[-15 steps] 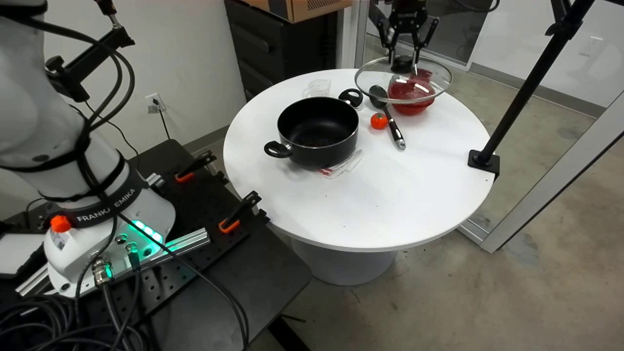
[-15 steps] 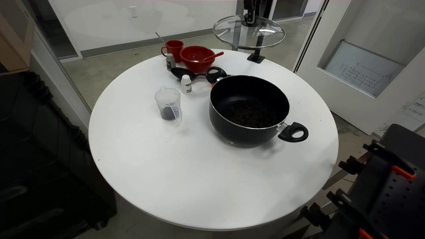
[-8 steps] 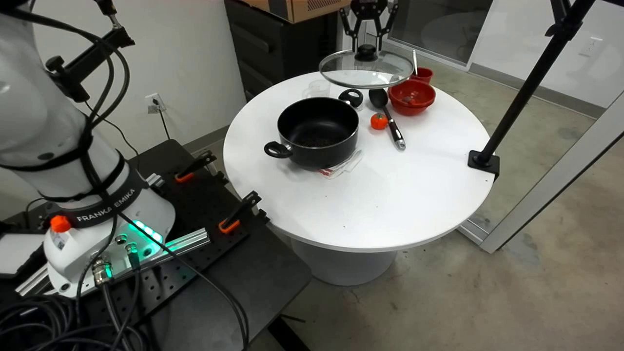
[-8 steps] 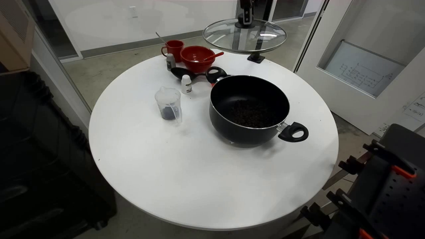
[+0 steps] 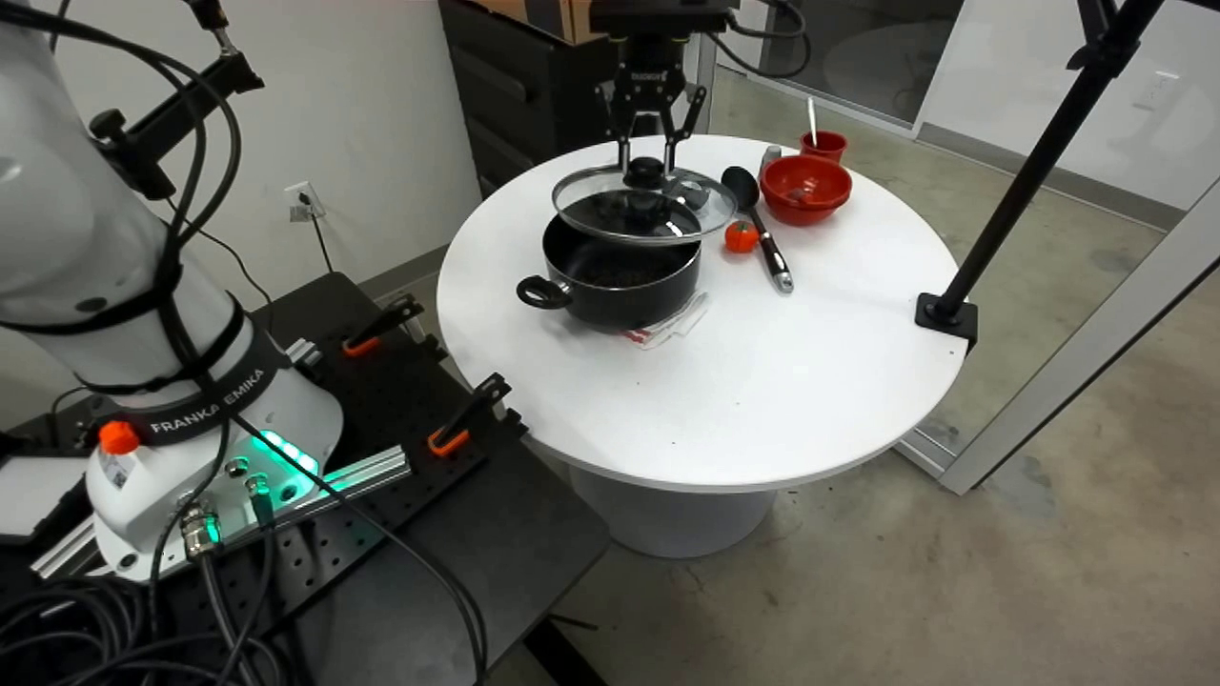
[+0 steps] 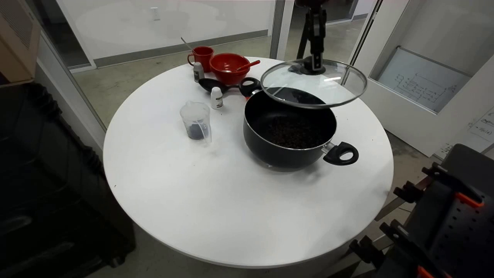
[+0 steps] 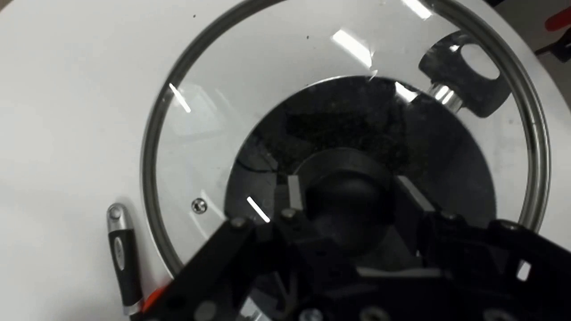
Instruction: Pick up the lid and place it on the pot
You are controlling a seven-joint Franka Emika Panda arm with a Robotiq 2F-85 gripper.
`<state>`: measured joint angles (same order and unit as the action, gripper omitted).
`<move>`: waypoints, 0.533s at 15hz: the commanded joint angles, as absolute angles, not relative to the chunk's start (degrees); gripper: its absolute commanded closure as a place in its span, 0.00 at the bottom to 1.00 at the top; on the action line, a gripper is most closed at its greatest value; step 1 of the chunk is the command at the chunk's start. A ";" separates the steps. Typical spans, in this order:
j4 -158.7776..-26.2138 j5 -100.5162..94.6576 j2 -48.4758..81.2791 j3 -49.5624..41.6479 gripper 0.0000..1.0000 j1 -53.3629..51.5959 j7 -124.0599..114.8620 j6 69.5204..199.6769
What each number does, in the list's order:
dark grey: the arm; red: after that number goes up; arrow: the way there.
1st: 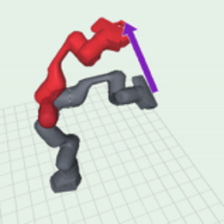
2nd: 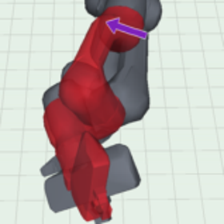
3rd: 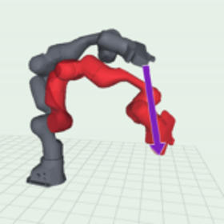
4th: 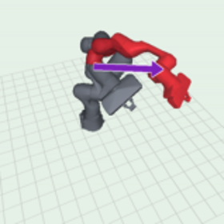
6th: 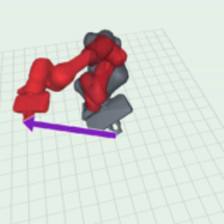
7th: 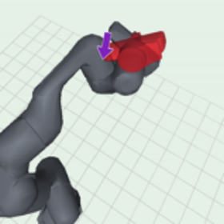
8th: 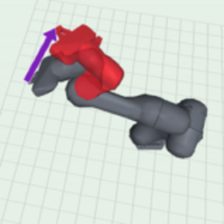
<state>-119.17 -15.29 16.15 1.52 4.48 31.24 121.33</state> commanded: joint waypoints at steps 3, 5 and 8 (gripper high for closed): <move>-134.50 -16.51 4.79 1.79 0.75 2.77 29.94 125.44; -138.12 -15.96 1.90 1.93 0.75 2.30 30.04 127.76; -142.52 -16.04 -1.73 1.83 0.75 1.52 29.41 133.60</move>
<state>-136.98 -15.31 4.64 2.01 2.44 30.64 128.82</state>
